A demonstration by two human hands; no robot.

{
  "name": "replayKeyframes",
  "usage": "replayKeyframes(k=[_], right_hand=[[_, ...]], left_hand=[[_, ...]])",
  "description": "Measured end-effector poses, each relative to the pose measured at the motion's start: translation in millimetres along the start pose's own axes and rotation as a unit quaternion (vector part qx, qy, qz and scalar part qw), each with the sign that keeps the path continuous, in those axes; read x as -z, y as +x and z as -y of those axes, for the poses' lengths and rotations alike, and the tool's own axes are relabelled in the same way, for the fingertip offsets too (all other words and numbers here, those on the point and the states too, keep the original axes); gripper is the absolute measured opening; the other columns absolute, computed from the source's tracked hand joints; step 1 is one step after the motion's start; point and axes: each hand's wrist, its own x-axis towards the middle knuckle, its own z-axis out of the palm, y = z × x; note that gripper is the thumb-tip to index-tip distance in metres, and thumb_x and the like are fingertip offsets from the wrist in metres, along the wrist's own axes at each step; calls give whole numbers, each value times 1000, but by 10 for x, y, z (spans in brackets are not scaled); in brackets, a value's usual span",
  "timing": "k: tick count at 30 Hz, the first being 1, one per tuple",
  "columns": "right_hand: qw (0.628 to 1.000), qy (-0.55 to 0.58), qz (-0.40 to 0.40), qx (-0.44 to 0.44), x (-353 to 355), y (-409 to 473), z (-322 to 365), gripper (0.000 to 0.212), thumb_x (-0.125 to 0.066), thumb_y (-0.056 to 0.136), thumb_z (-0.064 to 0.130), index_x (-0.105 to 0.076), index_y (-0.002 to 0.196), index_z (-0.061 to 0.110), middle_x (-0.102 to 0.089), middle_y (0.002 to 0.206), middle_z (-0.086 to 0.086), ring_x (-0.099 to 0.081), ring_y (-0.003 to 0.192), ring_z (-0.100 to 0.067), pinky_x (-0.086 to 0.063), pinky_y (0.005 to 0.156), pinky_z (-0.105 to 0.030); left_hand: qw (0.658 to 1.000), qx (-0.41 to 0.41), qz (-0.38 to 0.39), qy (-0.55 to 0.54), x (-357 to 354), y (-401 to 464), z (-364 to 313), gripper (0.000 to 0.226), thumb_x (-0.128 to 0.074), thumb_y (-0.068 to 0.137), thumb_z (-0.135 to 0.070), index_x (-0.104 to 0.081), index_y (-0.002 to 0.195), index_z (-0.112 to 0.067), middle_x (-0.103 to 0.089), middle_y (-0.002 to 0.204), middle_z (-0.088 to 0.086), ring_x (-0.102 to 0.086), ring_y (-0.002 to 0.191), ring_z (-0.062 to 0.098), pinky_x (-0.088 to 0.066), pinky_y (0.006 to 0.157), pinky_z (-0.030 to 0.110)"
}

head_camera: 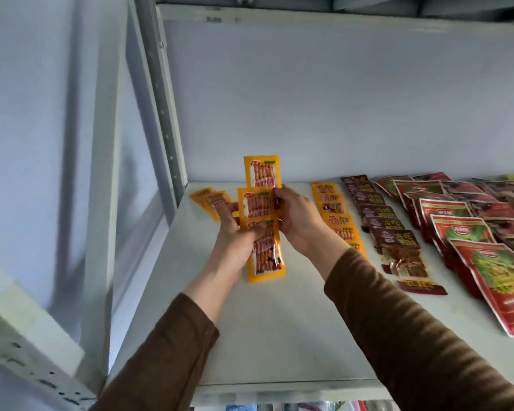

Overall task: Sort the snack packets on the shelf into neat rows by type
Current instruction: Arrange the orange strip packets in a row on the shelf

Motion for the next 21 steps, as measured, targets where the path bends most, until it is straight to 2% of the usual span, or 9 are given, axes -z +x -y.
replayKeyframes(k=[2,4,8,10,13,15,18,21], right_hand=[[1000,19,-8,-4,113,-37,48,35,-43,105,25,-62,124,4,-67,109,-18,-65,99,-29,-52,87,-43],[1000,22,3,-2,197,-74,98,32,-46,105,24,-62,125,5,-69,116,-18,-67,103,-28,-53,94,-44],[1000,10,-1,-6,354,-39,110,27,-47,103,9,-60,125,3,-69,118,-20,-68,103,-30,-55,94,-44],[999,-25,-39,-3,424,44,108,24,-47,103,9,-59,124,7,-71,113,-16,-68,103,-29,-56,88,-41],[982,-145,-123,-2,519,255,128,18,-51,101,12,-56,119,17,-70,105,-8,-67,96,-22,-55,77,-35],[951,-259,-166,10,588,433,154,17,-57,97,13,-57,114,17,-70,104,-6,-67,92,-21,-56,75,-36],[871,-456,-180,29,638,649,233,31,-61,92,15,-56,122,16,-67,110,-5,-66,100,-25,-53,78,-34],[809,-560,-173,38,652,808,296,37,-56,89,13,-54,125,16,-65,117,-8,-63,104,-29,-46,76,-31]], left_hand=[[999,-4,33,18,-115,44,-4,52,-65,93,3,-46,132,-25,-71,113,1,-71,101,12,-57,78,28],[997,-17,64,34,-235,79,-5,53,-61,93,6,-47,133,-25,-69,115,2,-69,105,14,-58,80,31],[995,-8,90,33,-478,184,13,57,-54,92,13,-42,137,-20,-67,118,11,-69,107,23,-61,87,44],[995,2,90,32,-598,283,26,52,-52,92,15,-43,133,-15,-66,120,18,-69,108,30,-59,90,50],[995,19,74,61,-753,446,54,42,-55,90,13,-46,121,-13,-67,115,22,-70,100,33,-60,85,49],[991,26,55,120,-811,579,95,35,-62,89,5,-47,114,-15,-70,110,19,-72,94,30,-60,84,48],[977,28,35,210,-853,811,161,33,-69,87,-11,-48,111,-14,-72,100,10,-72,96,30,-58,84,45],[959,32,24,282,-903,1025,213,40,-72,85,-34,-47,112,-18,-72,102,4,-70,101,29,-53,93,46]])
